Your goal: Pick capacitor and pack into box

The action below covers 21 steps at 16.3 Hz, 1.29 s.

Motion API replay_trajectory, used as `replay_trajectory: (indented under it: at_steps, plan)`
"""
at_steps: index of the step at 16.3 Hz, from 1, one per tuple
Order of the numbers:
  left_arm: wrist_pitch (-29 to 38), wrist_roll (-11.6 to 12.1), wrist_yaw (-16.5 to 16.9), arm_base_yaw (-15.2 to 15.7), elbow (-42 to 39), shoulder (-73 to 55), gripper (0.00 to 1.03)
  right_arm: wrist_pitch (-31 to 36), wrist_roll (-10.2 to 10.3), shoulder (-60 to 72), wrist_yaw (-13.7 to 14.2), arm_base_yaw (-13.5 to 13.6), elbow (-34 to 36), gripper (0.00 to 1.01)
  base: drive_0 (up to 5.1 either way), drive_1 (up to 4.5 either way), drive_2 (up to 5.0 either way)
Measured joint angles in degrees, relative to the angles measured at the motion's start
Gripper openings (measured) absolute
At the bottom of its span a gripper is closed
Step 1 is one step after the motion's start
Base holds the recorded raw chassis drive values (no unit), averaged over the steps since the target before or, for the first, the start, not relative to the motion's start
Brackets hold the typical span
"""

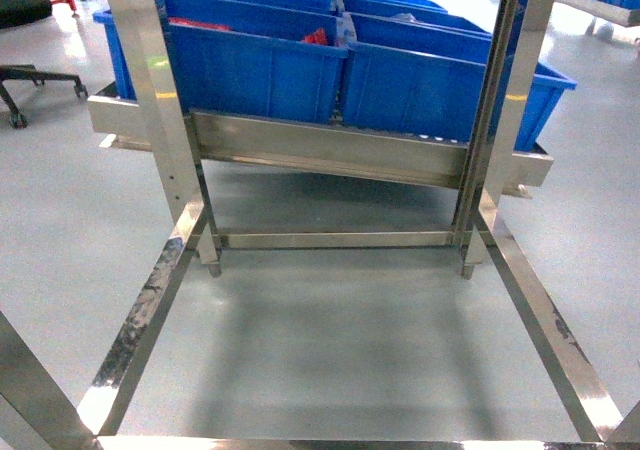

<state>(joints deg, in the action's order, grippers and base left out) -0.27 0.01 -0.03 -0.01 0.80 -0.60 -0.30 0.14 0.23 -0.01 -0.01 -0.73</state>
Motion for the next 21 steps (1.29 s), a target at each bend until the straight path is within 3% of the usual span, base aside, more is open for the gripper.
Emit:
replay_trajectory:
  at_steps: [21]
  plan:
    - [0.07,0.02,0.02,0.00,0.00,0.00,0.98,0.00,-0.04,0.00,0.00,0.00,0.00,0.98,0.0,0.00,0.0]
